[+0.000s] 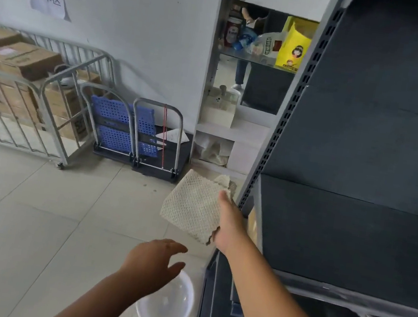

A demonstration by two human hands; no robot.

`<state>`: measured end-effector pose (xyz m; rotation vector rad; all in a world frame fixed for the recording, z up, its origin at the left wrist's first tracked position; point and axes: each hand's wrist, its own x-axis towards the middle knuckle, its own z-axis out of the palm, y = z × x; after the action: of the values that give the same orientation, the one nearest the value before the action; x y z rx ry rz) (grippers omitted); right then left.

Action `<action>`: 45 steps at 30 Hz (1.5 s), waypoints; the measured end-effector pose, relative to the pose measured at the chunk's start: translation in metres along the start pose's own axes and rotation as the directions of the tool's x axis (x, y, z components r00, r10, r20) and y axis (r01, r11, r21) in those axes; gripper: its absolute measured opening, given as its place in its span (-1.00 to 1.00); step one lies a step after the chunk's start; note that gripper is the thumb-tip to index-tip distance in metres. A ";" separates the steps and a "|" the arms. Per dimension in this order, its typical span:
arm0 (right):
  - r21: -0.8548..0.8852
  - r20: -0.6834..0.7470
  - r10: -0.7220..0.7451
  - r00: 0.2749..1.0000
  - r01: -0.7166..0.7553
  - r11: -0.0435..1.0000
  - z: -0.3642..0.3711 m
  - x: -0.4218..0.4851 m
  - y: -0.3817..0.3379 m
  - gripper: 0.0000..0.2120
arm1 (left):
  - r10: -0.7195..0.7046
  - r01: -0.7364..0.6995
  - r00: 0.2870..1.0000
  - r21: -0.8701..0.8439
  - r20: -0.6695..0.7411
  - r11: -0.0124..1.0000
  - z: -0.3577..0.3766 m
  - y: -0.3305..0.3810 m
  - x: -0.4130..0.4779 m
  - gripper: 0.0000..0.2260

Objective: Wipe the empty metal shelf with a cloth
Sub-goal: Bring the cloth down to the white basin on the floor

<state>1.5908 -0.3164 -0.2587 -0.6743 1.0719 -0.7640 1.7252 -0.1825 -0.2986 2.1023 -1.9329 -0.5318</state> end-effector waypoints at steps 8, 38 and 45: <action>0.115 0.291 0.190 0.938 -0.231 0.966 -0.002 -0.031 0.040 -0.67 | -0.103 0.394 0.909 -0.914 0.404 -0.099 0.001 -0.070 -0.014 -0.43; -0.564 -0.423 0.132 0.897 -0.374 0.736 -0.119 0.242 0.408 -0.82 | -0.362 0.767 0.623 -0.634 0.694 0.104 0.360 -0.283 0.126 -0.75; -0.560 -0.483 0.132 0.866 -0.421 0.713 -0.188 0.356 0.576 -0.87 | -0.405 0.781 0.617 -0.586 0.675 0.214 0.539 -0.370 0.164 -0.76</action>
<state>1.6378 -0.2999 -0.9598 -0.9273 1.8348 -0.2300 1.8459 -0.2708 -0.9560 1.9401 -0.4120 -1.7633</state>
